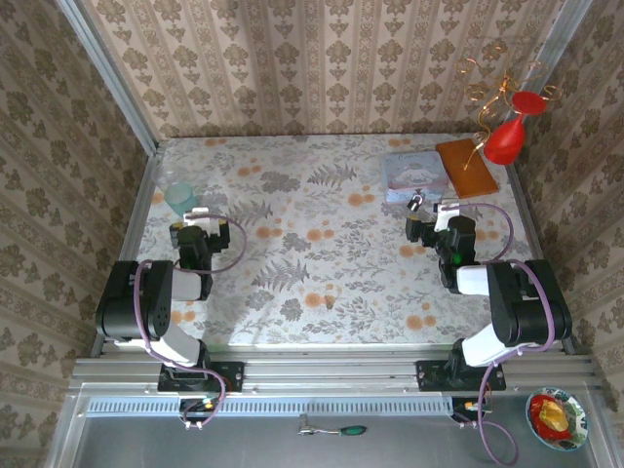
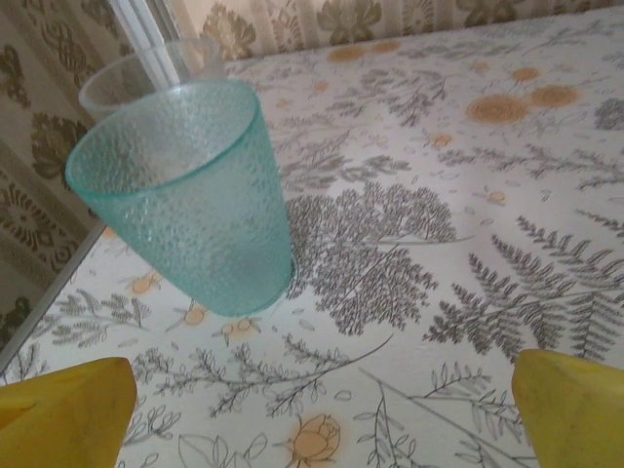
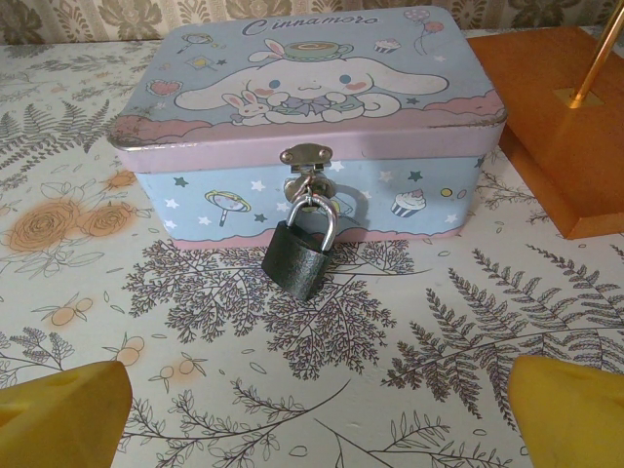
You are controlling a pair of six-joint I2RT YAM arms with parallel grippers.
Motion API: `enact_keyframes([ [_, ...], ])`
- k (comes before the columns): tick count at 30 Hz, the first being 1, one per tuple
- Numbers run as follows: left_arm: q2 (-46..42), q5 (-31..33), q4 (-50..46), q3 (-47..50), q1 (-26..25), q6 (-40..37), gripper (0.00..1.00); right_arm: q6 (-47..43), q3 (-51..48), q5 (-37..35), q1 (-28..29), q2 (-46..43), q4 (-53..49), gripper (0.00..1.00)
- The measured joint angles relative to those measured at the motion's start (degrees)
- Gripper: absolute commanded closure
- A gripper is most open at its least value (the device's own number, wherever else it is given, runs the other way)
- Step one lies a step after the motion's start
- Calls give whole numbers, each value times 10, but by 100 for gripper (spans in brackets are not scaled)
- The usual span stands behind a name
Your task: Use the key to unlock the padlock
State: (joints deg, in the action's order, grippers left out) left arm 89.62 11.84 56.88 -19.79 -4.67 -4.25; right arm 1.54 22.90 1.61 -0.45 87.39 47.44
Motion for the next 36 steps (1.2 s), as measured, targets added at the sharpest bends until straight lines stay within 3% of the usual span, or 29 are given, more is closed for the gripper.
enact_keyframes([
  [7, -8, -14, 67, 49, -18, -25, 0, -10, -6, 0, 18, -53, -16, 0],
  [10, -70, -9, 52, 79, -41, -43, 0, -15, -9, -4, 27, -103, -42, 0],
  [12, -139, -3, 9, 76, -62, -50, 0, -16, -9, -9, 34, -137, -67, 0],
  [15, -262, -3, -131, 24, -79, -34, 0, -11, 3, -15, 48, -200, -142, 0],
  [20, -390, 38, -329, -80, -80, 97, 0, 97, 100, -85, 55, -312, -347, 0],
  [25, -442, 69, -515, -101, -61, 257, 0, 218, 151, -147, 37, -423, -483, 0],
  [31, -512, -23, -599, 2, 4, 347, 0, 277, 118, -58, 34, -467, -573, 0],
  [33, -515, -67, -616, 17, 5, 351, 0, 290, 119, -37, 54, -455, -610, 0],
  [36, -508, -112, -626, 19, -17, 351, 0, 306, 126, -39, 129, -437, -666, 0],
])
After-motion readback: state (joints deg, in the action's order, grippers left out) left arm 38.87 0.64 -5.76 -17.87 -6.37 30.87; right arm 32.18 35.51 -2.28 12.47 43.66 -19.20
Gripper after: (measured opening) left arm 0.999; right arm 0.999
